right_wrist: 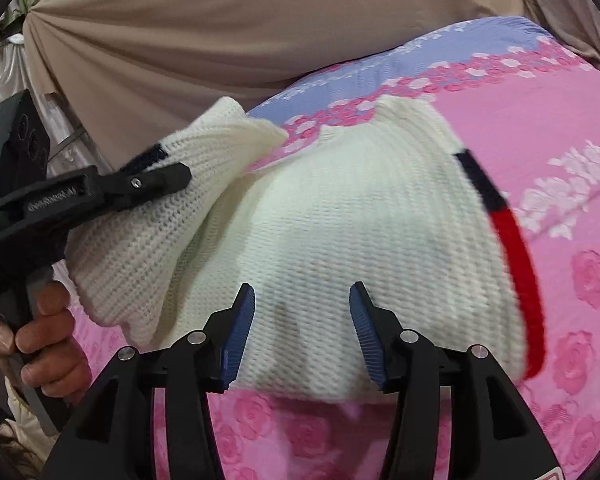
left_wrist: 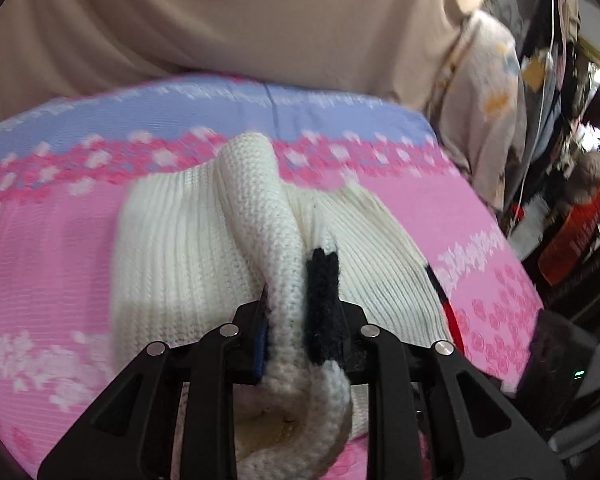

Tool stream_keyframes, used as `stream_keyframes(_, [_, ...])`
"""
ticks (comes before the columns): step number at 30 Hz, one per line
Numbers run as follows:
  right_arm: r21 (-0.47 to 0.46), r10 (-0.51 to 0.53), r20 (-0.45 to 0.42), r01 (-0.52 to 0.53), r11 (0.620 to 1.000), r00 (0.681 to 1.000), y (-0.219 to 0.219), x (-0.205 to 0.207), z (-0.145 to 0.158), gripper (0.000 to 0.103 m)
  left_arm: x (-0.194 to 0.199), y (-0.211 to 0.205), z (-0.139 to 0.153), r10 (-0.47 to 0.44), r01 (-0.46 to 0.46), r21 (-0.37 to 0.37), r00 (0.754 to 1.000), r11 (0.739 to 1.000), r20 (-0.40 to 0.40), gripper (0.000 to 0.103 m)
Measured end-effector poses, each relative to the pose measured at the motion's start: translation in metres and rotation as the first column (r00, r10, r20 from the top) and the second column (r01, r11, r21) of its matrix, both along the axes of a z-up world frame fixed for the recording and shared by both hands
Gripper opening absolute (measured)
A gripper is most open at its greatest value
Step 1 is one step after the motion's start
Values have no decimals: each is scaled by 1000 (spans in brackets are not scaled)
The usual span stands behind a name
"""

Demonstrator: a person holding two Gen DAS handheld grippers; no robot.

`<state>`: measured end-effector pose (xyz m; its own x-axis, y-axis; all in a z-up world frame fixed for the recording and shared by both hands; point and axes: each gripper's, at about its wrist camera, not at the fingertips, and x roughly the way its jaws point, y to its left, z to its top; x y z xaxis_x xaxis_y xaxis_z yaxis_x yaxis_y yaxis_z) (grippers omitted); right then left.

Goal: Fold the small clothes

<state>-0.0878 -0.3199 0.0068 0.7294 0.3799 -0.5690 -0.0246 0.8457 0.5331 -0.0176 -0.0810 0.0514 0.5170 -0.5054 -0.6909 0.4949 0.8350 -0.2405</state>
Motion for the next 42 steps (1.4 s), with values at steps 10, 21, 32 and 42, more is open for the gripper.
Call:
stream_keyframes(10, [49,-61,0,60,997,998,-57,-26,14,57,-32,-8,-7,-24,24,36,1000,999,10,58])
stream_keyframes(21, [275,135,-46,-117,954,990,-11,41,27,69,-49,112,-7,280,-279,49,960,959,1,78])
stream_keyframes(32, [292,214,-132,-169,941,968,30,68,12,71,-47,99,-49,235,-225,97,967,969,-99,79])
stream_keyframes(42, [54,192,-118,-187,981,974,59,80,20,56,-49,107,-50,265,-257,83,959,963,-103,78])
